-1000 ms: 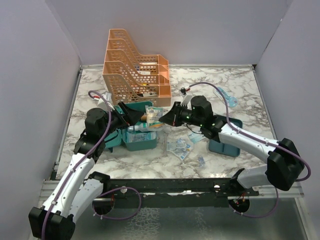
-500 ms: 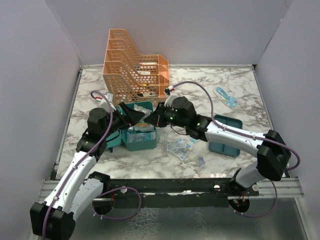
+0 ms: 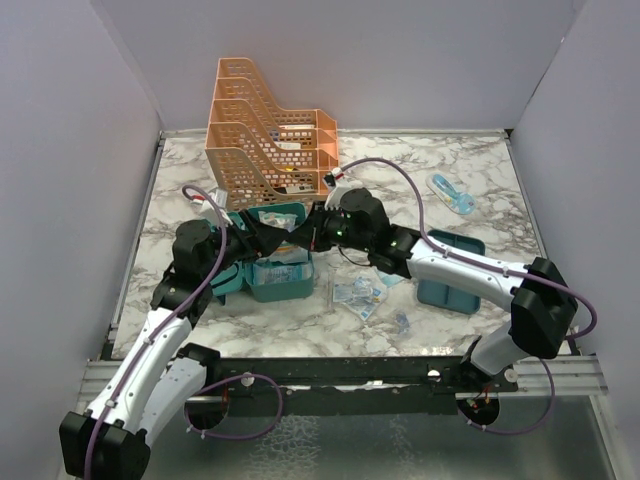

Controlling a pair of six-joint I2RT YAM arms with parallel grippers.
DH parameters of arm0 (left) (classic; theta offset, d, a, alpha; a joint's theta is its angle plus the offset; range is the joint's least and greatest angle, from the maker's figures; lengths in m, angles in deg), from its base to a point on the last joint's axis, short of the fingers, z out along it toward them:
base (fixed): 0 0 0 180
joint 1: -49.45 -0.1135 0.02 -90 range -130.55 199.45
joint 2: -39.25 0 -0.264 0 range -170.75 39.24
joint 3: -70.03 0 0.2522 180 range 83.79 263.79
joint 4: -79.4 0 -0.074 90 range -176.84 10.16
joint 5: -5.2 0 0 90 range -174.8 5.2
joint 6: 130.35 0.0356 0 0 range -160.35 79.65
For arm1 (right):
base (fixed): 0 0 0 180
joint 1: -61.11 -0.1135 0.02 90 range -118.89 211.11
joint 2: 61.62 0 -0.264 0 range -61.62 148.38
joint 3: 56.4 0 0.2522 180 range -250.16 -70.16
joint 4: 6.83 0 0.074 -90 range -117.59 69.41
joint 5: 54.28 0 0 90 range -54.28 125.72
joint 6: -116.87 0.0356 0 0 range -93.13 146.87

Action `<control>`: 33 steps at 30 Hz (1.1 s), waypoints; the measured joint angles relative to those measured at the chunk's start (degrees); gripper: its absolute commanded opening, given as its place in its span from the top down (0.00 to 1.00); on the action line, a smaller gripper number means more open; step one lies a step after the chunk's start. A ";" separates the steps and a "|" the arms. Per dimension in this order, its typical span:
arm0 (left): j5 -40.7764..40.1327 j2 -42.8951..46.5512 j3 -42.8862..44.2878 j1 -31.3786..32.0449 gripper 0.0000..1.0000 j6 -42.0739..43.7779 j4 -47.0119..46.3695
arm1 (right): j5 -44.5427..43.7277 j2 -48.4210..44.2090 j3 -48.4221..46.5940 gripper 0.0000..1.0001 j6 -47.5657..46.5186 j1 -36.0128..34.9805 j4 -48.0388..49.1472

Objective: Organize the medicine kit

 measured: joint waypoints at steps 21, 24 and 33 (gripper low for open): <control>0.94 -0.20 6.03 0.24 0.73 13.70 10.40 | 3.48 -0.24 -0.24 0.69 -4.33 0.00 -0.92; 1.09 -0.61 6.78 0.24 0.78 15.78 11.15 | 2.73 -0.70 -0.13 0.64 -5.53 0.00 -2.58; 6.56 -6.19 11.28 0.24 0.79 28.20 13.20 | -4.55 -7.17 2.45 0.60 -9.92 0.85 -7.34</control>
